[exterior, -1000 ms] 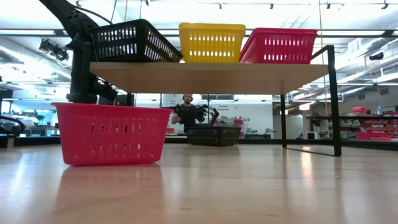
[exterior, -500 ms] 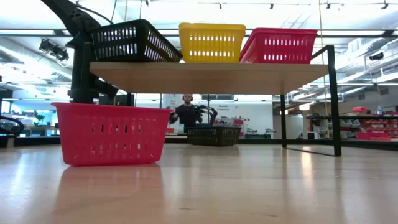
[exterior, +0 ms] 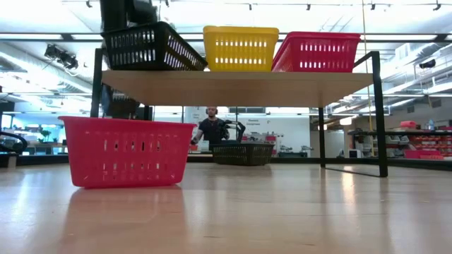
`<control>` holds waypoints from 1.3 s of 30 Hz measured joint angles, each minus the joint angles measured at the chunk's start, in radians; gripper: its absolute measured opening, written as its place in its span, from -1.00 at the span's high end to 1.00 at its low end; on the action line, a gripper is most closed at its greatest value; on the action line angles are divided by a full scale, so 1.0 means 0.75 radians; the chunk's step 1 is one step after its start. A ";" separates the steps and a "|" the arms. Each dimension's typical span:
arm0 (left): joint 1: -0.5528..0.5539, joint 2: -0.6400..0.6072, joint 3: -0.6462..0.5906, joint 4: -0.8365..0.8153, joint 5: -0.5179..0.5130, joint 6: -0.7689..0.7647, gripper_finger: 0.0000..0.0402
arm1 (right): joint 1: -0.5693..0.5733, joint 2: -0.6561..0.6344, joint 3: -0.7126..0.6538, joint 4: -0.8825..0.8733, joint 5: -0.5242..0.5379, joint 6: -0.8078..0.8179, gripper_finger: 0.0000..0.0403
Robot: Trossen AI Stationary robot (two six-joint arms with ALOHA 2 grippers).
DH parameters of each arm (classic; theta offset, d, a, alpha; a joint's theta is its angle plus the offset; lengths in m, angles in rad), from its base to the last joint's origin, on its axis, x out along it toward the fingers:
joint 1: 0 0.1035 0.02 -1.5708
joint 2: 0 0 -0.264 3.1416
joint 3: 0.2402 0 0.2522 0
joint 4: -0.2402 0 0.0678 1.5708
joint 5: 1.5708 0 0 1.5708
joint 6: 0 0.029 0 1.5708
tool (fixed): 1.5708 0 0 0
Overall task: Stack baskets on shelf by color
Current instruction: Stack the left black basket on the black basket on the shelf
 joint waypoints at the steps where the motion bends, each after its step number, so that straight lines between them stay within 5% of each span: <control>1: -0.012 0.000 0.064 -0.030 0.015 0.013 0.93 | 0.000 0.000 0.000 0.000 0.001 -0.009 0.41; 8: -0.196 -0.001 0.496 -0.216 0.127 0.023 0.93 | 0.000 0.000 0.000 0.000 0.013 -0.035 0.41; 15: -0.592 -0.001 0.759 -0.332 0.163 -0.125 0.93 | 0.000 0.000 0.000 0.000 0.024 -0.070 0.41; 27: -1.294 0.148 0.801 -0.336 0.051 -0.473 0.93 | -0.024 0.000 0.000 0.000 0.031 -0.078 0.41; 39: -1.364 0.354 0.800 -0.330 -0.010 -0.529 0.93 | -0.024 -0.001 0.000 0.000 -0.038 -0.085 0.41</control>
